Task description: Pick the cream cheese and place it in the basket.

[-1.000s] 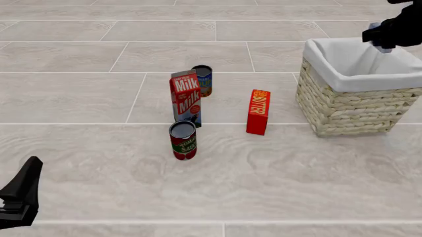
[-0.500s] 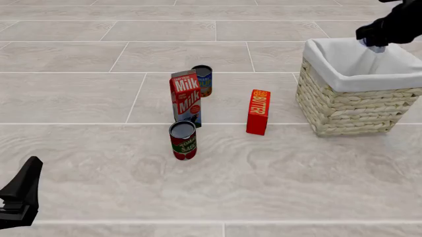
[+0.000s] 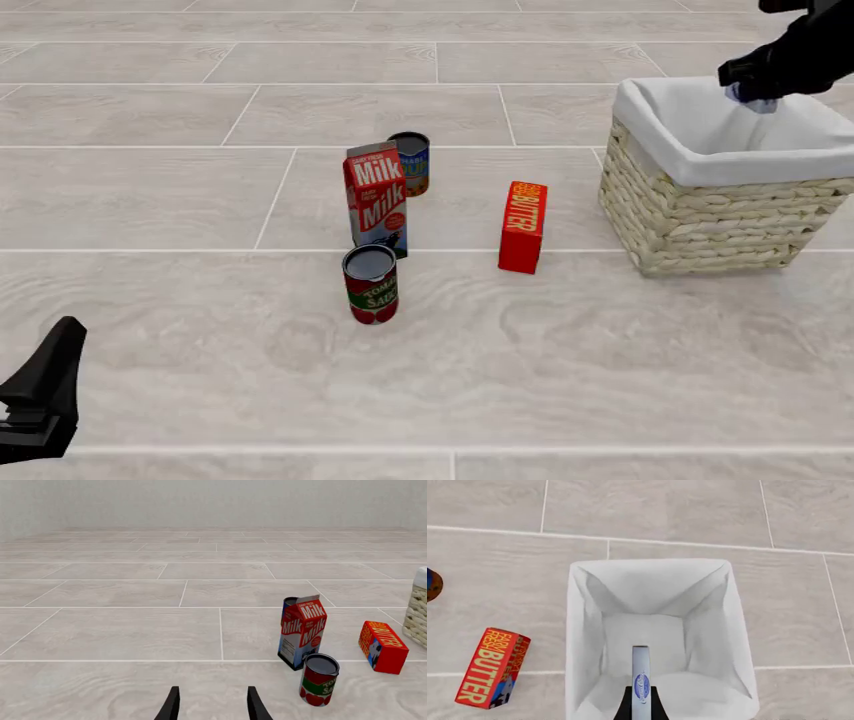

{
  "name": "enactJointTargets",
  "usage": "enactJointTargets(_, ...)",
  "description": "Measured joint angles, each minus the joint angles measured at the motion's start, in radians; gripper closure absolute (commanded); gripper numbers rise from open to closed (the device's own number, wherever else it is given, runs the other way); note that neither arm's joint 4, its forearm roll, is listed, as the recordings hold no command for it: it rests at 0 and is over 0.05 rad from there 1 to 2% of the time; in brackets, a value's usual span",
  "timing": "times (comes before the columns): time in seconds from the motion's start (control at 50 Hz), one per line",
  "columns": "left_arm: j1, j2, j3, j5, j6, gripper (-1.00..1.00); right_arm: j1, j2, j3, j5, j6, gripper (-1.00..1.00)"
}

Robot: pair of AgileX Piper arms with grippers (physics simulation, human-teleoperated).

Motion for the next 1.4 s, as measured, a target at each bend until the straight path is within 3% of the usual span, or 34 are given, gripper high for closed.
enactJointTargets(0.72, 0.0, 0.0, 0.0, 0.0, 0.0, -1.0, -0.034, 0.014, 0.014, 0.002, -0.037, 1.0)
enactJointTargets(0.74, 0.0, 0.0, 0.0, 0.0, 0.0, -1.0, -0.034, 0.014, 0.013, 0.002, -0.038, -1.0)
enactJointTargets(1.4, 0.0, 0.0, 0.0, 0.0, 0.0, -1.0, -0.014, -0.01, 0.009, 0.002, -0.012, -1.0)
